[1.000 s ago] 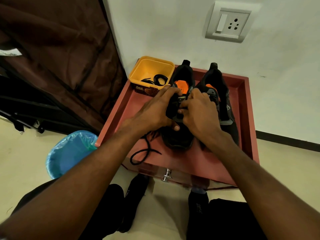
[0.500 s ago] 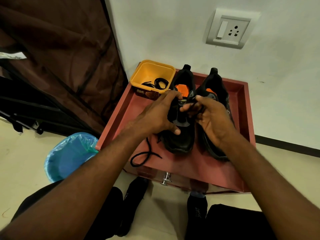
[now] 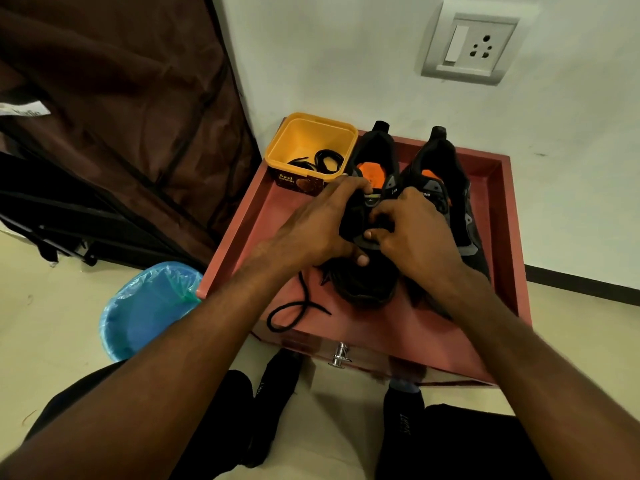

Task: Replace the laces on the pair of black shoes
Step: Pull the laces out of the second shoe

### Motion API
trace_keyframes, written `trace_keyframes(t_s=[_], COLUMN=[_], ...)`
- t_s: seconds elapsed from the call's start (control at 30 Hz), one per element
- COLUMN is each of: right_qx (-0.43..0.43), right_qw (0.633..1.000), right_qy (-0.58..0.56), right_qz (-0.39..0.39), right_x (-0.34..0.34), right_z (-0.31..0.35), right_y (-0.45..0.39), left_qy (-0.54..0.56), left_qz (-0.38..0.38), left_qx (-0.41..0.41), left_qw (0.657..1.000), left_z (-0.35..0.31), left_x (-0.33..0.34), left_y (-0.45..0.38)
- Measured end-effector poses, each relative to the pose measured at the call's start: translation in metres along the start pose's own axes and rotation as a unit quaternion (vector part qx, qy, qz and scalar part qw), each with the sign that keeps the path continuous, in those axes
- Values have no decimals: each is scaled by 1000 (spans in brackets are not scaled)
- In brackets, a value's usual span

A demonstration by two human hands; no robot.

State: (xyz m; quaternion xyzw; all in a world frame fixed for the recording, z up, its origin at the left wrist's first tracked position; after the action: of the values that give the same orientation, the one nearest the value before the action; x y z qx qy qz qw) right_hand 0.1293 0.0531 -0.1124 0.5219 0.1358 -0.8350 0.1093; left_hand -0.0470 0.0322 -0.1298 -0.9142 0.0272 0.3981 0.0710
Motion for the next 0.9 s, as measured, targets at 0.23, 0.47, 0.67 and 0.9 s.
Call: trace_keyframes(t_s=[0.23, 0.47, 0.67, 0.9], right_qx=[187, 251, 113, -17], right_qw=[904, 544, 933, 998], right_qy=[-383, -800, -331, 7], right_qz=[-45, 26, -85, -65], right_x=[1, -34, -22, 5], right_z=[4, -9, -10, 2], right_y=[4, 13, 12, 11], left_qy=[8, 16, 23, 39], left_qz=[4, 3, 2, 3], left_qx=[-14, -22, -24, -17], left_qw=[1000, 1000, 999, 999], left_z=[-3, -4, -1, 4], left_x=[1, -1, 0, 0], left_y=[-1, 0, -1, 1])
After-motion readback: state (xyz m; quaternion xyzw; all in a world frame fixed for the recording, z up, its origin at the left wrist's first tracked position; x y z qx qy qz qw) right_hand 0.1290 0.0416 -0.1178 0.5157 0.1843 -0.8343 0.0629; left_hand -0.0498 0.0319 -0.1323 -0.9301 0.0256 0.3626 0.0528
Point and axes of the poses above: each hand's wrist, its own y-axis away from the middle knuckle, its own x-axis out of the palm, z = x × y, the point moved 1 cm from there along -y, towards the middle knuckle, and after that the axes turned 7 degrees about -z, right-handed, at the moved point
